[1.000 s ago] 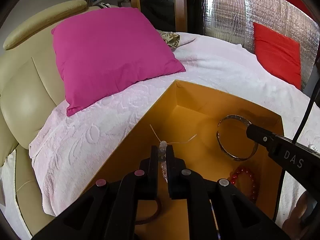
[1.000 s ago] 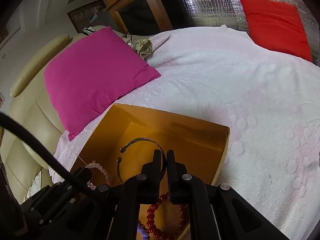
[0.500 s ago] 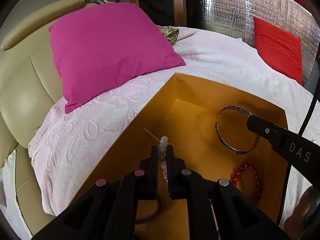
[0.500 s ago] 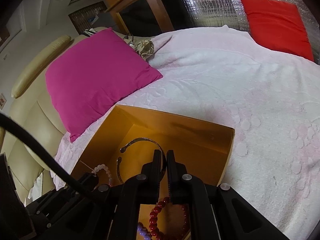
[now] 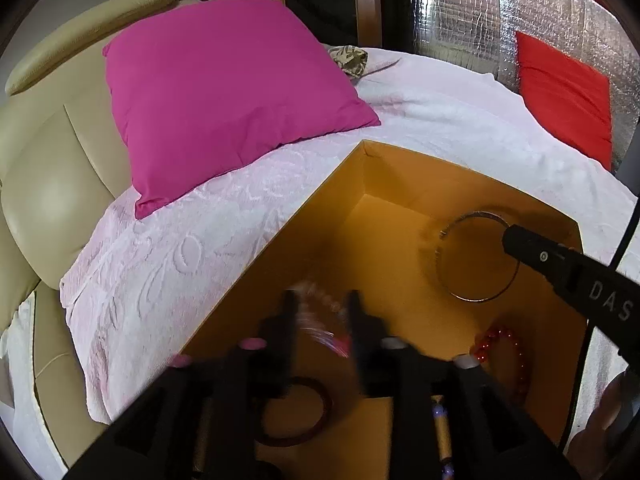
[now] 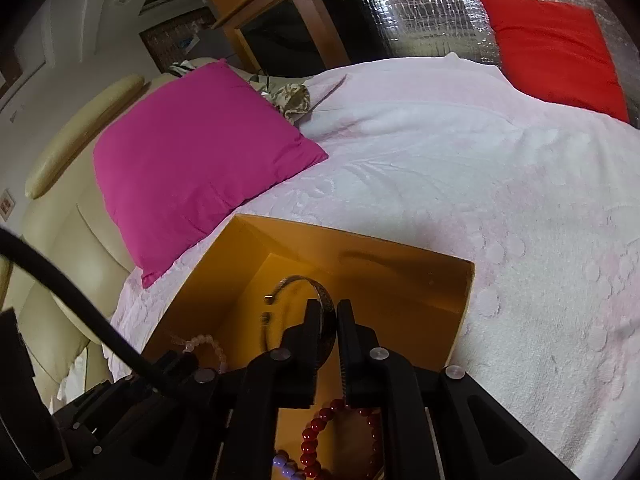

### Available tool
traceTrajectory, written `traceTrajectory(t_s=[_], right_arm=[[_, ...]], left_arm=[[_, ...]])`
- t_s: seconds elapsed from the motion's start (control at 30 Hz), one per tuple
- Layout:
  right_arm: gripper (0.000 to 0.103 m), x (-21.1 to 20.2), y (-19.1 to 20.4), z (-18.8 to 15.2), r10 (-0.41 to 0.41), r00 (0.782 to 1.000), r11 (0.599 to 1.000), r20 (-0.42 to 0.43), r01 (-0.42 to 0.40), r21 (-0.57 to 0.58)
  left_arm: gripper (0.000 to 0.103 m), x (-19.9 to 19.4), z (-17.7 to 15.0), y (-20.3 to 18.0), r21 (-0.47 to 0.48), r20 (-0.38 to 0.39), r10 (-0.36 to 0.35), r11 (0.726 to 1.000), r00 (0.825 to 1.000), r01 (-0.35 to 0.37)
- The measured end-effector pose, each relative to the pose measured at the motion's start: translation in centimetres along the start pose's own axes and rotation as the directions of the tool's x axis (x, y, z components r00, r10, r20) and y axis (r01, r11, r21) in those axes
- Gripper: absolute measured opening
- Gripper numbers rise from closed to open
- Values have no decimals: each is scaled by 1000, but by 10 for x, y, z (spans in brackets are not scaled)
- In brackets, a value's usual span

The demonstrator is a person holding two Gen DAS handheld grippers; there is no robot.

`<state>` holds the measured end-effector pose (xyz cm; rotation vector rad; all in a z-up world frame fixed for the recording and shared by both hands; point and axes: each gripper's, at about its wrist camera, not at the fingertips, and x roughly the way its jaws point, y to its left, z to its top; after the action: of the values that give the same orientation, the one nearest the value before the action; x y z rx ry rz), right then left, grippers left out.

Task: Organize jewelry
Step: 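Open the left tool over the box while the right tool releases the silver bangle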

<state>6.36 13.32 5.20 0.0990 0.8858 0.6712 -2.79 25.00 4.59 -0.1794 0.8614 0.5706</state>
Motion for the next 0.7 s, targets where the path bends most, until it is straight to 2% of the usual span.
traceTrajectory(t_s=[0.03,0.07,0.23,0.4,0.53,0.63,0.7], right_arm=[[13,0,-1,0,4,1000,1000,-1,-4,7],[13,-1,-2,1,4,1000,1000,0,-4,11],[20,-2,-8,4,8,1000,999,7,-8,37],[21,-5,-14,6,21,1000,998,5,-22,61],[21,-10,-16,7,11,1000,998,10,-12,69],[28,-17,-20,8,3,1000,996,11,-4,90],[29,-25,-23,7,5,1000,995,23,-7,101]], left_arm=[[46,0,0,0,3,4,6,1000,1000,-6],[48,-1,0,-1,7,8,9,1000,1000,-9],[52,0,0,-2,18,2,4,1000,1000,-4],[54,0,0,-3,19,0,8,1000,1000,-8],[61,-5,1,-4,19,9,18,1000,1000,-18],[67,-16,1,-6,15,32,34,999,999,-35],[70,-25,1,-7,9,52,49,999,997,-50]])
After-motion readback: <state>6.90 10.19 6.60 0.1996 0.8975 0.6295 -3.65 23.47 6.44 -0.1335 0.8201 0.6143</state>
